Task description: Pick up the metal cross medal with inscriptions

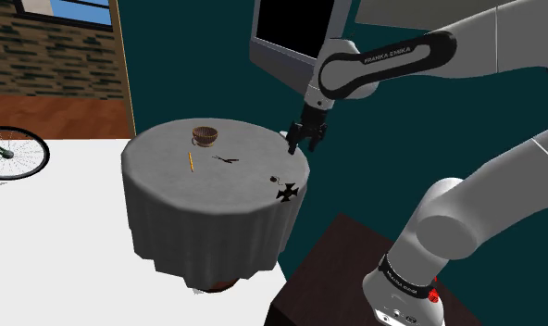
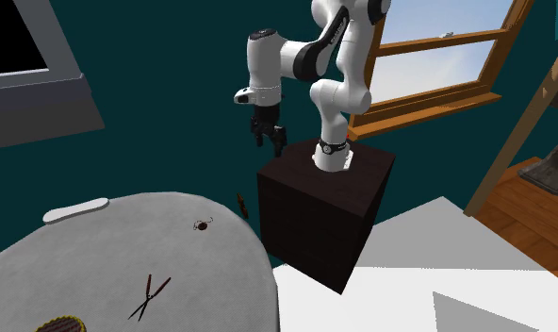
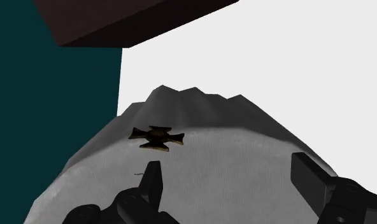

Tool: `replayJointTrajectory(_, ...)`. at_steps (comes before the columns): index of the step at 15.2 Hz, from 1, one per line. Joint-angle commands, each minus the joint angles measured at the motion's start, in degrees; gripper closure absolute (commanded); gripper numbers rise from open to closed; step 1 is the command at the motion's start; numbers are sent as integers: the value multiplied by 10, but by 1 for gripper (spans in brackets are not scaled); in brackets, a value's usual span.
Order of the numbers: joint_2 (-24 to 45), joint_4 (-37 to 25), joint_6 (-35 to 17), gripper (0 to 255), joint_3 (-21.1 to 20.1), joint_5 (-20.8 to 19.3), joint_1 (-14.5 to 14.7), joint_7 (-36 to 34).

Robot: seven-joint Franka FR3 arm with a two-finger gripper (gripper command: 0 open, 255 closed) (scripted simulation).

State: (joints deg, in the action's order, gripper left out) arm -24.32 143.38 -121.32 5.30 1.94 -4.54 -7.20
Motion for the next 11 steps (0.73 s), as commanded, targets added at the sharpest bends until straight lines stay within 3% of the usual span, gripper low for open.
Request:
replayJointTrajectory(1,35,6,-37,0,7,-1,-7,-3)
replayJointTrajectory(11,238,-32,-180,0,43,22,-35,-4)
